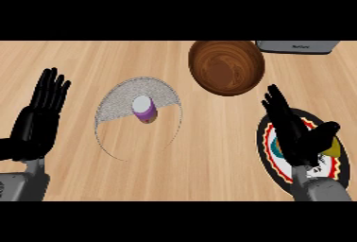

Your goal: Pick the cupcake from the plate and place it in the bowl

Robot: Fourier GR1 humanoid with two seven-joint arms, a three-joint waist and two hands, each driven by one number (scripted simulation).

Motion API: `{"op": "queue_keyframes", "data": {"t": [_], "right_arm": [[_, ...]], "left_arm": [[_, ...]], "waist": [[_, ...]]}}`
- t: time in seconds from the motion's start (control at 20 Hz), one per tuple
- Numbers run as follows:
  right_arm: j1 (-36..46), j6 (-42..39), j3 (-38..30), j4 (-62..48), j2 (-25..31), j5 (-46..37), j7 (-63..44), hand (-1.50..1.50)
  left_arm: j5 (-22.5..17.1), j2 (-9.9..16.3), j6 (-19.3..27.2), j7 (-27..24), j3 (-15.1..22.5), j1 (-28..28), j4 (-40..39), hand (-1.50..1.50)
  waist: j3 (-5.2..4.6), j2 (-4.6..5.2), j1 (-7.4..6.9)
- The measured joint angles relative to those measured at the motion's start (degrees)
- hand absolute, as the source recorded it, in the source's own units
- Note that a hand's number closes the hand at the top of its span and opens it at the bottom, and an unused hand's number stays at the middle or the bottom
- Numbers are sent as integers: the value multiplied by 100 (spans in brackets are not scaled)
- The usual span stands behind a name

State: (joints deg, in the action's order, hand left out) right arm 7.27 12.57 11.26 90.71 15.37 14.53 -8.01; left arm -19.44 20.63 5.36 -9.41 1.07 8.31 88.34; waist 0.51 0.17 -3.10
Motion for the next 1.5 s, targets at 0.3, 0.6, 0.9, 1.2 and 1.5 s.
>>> {"op": "queue_keyframes", "data": {"t": [0.3,0.6,0.9,1.2,1.5], "right_arm": [[-122,-1290,325,130,604,153,-63,150],[-541,-235,-153,207,584,-687,952,-150],[-1359,-131,-643,858,327,-438,2167,-150],[-1603,-43,-1223,1601,938,-630,1372,-150],[-1186,-405,-1555,1849,1596,-481,-152,-150]], "left_arm": [[564,-188,417,423,405,13,-79,0],[771,-394,563,760,769,-107,-180,0],[1008,-610,746,1127,990,30,-100,0],[1175,-749,717,1059,1035,11,-233,0],[1279,-852,709,1213,1027,99,-183,0]], "waist": [[-35,-14,268],[-44,-44,473],[-44,-37,429],[-54,-30,379],[-57,-22,322]]}}
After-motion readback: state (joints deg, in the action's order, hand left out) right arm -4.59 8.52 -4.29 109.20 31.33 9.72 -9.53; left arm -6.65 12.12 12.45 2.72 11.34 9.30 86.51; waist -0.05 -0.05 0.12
